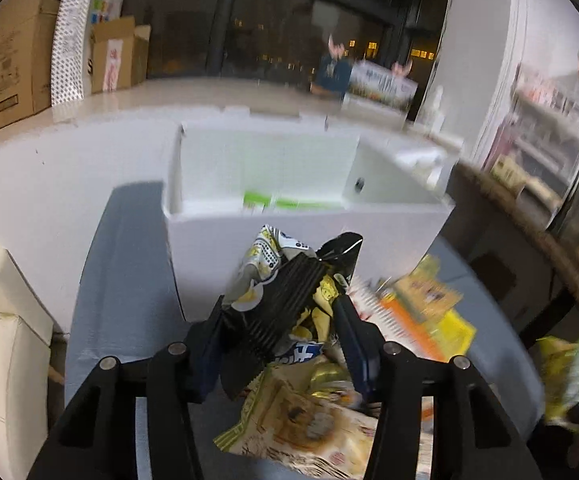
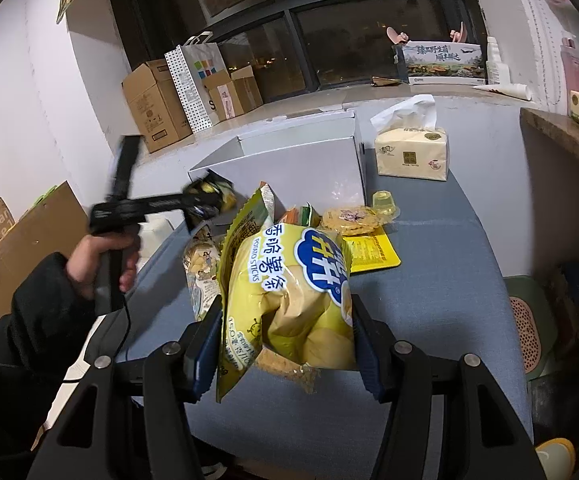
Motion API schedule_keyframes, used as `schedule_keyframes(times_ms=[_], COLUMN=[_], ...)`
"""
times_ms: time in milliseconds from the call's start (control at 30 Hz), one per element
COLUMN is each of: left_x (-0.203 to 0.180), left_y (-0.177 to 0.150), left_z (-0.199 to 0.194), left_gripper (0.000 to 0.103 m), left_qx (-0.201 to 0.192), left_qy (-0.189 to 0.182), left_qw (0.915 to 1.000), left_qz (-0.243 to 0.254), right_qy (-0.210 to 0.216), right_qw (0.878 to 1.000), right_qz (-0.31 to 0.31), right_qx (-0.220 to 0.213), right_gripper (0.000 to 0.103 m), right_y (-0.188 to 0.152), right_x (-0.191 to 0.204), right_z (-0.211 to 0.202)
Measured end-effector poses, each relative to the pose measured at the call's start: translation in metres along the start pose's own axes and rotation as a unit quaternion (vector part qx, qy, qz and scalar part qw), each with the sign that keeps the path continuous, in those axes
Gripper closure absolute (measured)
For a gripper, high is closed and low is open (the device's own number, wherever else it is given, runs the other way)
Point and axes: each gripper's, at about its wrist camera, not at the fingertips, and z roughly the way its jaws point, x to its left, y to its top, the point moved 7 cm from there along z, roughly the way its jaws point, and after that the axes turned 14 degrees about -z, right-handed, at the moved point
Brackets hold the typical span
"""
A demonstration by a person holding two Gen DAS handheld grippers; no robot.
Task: Organize snacks
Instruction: 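Grasp a dark snack packet with the left gripper while the right gripper holds the chip bag, then drop both packets into the white box and open both grippers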
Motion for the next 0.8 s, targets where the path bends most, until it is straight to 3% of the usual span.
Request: schedule_keyframes(times_ms=[133,267,500,667,733,767,800], left_x=[-0.005,-0.021,-0.047,-0.045,-0.039,-0.036,-0.032], left_y=[0.028,0.057,0.1,0.119,0.124,0.123,0.122], left_z=[-0.036,-0.045,-0.009,0.018,0.03,0.035,0.04], left_gripper=[0.047,0.047,0.047,0.047,0.043,0.036,0.017], left_qx=[-0.046,-0.071,-0.056,-0.06,-0.056,-0.049,-0.042], left_qy=[-0.033,-0.041,-0.028,0.006,0.023,0.033,0.047], left_qw=[0.9981,0.9965,0.9979,0.9978,0.9979,0.998,0.9978], left_qz=[-0.025,-0.014,0.019,0.026,0.022,0.022,0.023], right_qy=[0.004,0.008,-0.012,-0.033,-0.046,-0.047,-0.043], right_qw=[1.0,1.0,1.0,0.999,0.999,0.999,0.999], right_qz=[-0.002,-0.01,-0.005,-0.002,-0.001,0.0,0.001], right_qx=[-0.002,-0.011,-0.021,0.002,0.012,0.017,0.026], right_gripper=[0.041,0.041,0.04,0.04,0.039,0.036,0.023], right_y=[0.018,0.068,0.166,0.209,0.218,0.219,0.222], right_x=[-0.002,-0.009,-0.035,-0.054,-0.062,-0.065,-0.068], right_z=[0.014,0.046,0.119,0.17,0.185,0.189,0.197])
